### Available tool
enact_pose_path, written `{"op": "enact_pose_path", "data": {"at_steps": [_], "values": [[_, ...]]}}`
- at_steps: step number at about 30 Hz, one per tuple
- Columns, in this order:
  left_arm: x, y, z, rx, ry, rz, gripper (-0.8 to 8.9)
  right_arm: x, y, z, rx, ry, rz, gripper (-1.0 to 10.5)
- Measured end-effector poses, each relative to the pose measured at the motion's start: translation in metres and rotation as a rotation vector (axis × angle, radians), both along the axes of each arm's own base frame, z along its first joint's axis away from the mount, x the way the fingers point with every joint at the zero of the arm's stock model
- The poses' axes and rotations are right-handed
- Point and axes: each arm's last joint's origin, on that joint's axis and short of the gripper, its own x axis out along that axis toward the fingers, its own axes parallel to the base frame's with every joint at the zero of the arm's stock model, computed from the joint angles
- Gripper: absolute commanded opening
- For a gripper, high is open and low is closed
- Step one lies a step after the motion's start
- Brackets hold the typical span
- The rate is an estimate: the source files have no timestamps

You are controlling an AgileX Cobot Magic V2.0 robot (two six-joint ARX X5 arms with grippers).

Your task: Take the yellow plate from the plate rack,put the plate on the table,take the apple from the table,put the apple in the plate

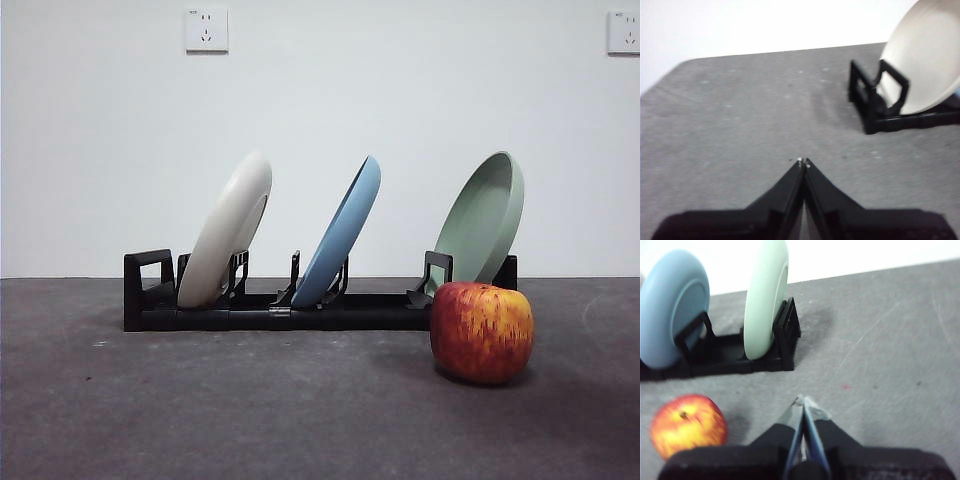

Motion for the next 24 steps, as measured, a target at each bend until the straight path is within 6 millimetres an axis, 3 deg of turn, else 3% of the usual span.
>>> {"op": "enact_pose_path", "data": {"at_steps": [6,13,17,24], "values": [[0.0,-0.002,0.006,-0.194,-0.039,-0.03,-0.06,0.0,0.0,0.004,0.143,0.034,-0.028,-0.2],[0.006,-0.002,0.053,-0.275,-0.022,-0.036,-0.06,0.011,0.001,0.056,0.164,0.061,-0.034,-0.2],[0.026,-0.003,0.085,-0.285,0.034,-0.073,-0.06,0.032,0.003,0.085,0.136,0.119,-0.034,-0.2],[0.072,-0.005,0.126,-0.301,0.121,-0.206,-0.06,0.067,0.01,0.113,0.11,0.193,0.084,-0.2]]}}
